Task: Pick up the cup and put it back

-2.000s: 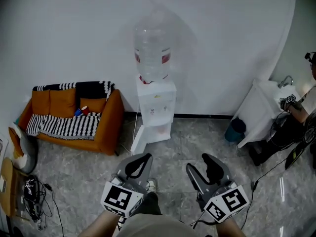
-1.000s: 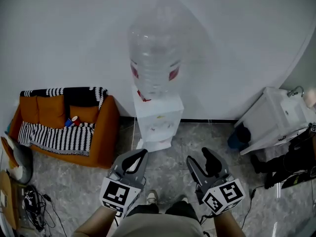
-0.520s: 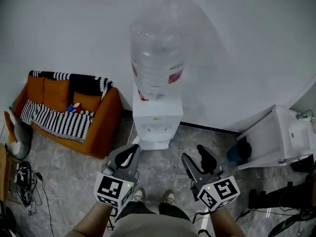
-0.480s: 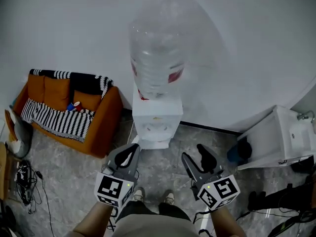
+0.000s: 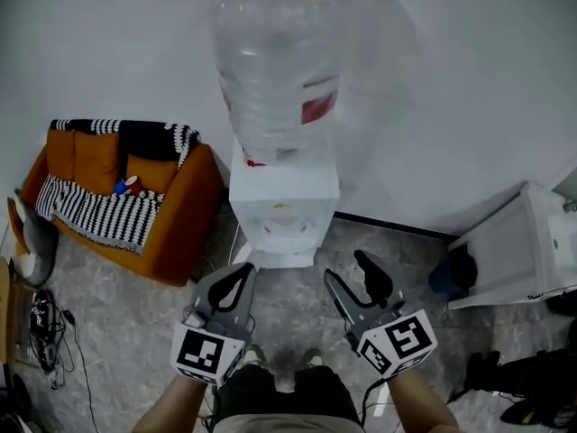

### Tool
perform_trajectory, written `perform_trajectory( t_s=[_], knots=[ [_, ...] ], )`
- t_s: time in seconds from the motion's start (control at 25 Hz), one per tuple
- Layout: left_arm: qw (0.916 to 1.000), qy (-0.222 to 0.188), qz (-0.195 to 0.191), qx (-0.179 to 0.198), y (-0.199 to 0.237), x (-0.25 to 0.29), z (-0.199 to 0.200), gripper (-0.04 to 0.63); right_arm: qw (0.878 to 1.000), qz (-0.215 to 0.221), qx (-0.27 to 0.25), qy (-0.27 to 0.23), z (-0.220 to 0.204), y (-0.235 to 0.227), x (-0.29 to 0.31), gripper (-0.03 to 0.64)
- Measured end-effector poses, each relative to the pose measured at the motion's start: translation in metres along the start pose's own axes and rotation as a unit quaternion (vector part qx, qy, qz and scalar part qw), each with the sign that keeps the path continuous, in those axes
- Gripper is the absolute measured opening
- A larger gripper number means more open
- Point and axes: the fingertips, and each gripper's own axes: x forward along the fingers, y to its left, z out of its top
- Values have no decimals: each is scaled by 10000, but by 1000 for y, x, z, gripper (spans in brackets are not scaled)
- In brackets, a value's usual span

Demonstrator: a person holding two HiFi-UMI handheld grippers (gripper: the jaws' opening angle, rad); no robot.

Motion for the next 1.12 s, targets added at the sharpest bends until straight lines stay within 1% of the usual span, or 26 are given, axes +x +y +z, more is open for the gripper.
perform_trajectory(
  t_s=[0.08,0.28,0.52,0.64,0.76,0.84,0.96,1.12],
  knots=[
    [9999,8,-17,137,3,9,-25,3,10000,-60,25,-10,-25,-6,11,249],
    [9998,-24,-148,86,6,29,-85,3,9997,-198,65,-84,-88,-19,34,250],
    [9990,-171,-169,372,12,61,-160,2,9995,-295,85,-109,-174,-39,62,250],
    [9992,-223,-131,310,15,77,-204,3,9994,-322,28,-119,-220,-49,78,250],
    [9993,-215,-42,298,21,89,-249,3,9996,-225,-4,-165,-264,-55,96,262],
    [9994,-205,-55,286,23,99,-279,3,9995,-208,-20,-216,-291,-61,106,268],
    [9992,-236,-54,305,27,113,-321,3,9995,-210,14,-256,-334,-71,120,268],
    [9994,-259,47,239,35,137,-376,3,9995,-201,60,-234,-393,-85,140,270]
  ],
)
